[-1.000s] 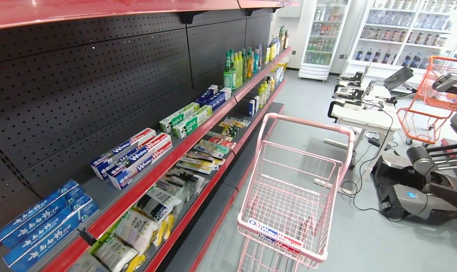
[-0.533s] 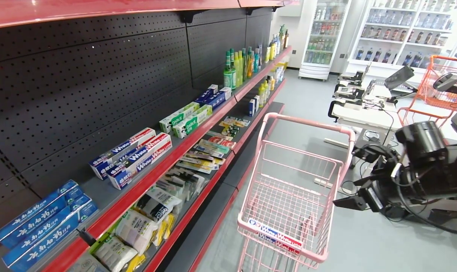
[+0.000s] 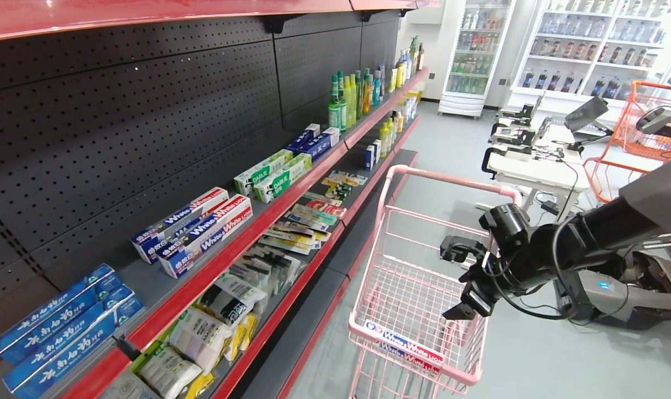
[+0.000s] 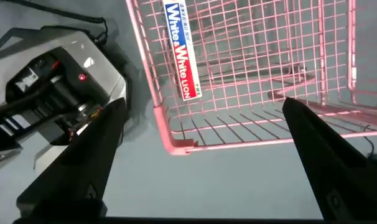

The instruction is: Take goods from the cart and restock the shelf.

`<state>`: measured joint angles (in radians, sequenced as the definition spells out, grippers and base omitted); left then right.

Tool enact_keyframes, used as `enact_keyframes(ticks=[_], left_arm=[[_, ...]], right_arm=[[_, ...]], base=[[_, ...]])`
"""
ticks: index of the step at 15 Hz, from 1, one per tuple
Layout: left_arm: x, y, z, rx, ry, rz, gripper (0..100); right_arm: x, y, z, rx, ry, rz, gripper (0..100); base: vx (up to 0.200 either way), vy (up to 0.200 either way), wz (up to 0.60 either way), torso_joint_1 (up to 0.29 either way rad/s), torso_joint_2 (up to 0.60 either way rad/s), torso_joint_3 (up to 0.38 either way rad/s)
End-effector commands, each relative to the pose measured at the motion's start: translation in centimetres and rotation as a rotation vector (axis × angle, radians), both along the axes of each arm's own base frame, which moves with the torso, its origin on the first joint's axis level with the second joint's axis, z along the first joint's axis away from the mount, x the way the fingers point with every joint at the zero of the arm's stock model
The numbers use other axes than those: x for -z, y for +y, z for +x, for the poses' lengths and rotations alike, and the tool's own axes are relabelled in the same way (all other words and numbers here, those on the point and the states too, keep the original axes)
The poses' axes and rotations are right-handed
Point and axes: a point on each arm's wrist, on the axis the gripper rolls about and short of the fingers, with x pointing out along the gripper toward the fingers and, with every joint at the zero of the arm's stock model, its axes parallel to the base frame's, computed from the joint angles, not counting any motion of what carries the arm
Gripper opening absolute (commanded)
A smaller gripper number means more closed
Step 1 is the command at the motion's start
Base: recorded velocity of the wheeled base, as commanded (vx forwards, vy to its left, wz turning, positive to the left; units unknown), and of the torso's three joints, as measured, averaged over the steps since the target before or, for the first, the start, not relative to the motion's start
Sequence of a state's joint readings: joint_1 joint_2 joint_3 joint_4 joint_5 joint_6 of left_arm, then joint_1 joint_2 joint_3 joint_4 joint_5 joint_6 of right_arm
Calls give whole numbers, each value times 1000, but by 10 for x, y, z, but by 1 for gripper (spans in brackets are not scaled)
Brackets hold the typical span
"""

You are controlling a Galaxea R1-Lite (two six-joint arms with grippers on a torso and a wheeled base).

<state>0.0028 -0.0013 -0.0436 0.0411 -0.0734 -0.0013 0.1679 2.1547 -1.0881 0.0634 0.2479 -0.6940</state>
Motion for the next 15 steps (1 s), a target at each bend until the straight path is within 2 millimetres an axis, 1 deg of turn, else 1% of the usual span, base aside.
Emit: enact_keyframes(ticks=[1,4,7,10,11,15], left_arm=[[0,0,0,0,1,0,100],[0,0,0,0,1,0,100],[0,0,0,0,2,0,100],[0,0,0,-2,2,0,100],[0,0,0,0,2,0,100],[0,0,0,0,1,0,100]], right_arm=[[19,2,7,-6,40,-9,100],[30,5,14,-11,38,-11,100],[42,12,24,-12,-23,-45,100],[47,13,25,-49,-27,-63,100],[51,14,27,-64,-27,-67,100],[55,13,35,-91,-47,-77,100]], base=[[0,0,0,-71,85,71],[0,0,0,-80,180,97],[0,0,0,-92,196,110],[0,0,0,-113,233,124],[0,0,0,-124,261,149],[0,0,0,-149,316,172]])
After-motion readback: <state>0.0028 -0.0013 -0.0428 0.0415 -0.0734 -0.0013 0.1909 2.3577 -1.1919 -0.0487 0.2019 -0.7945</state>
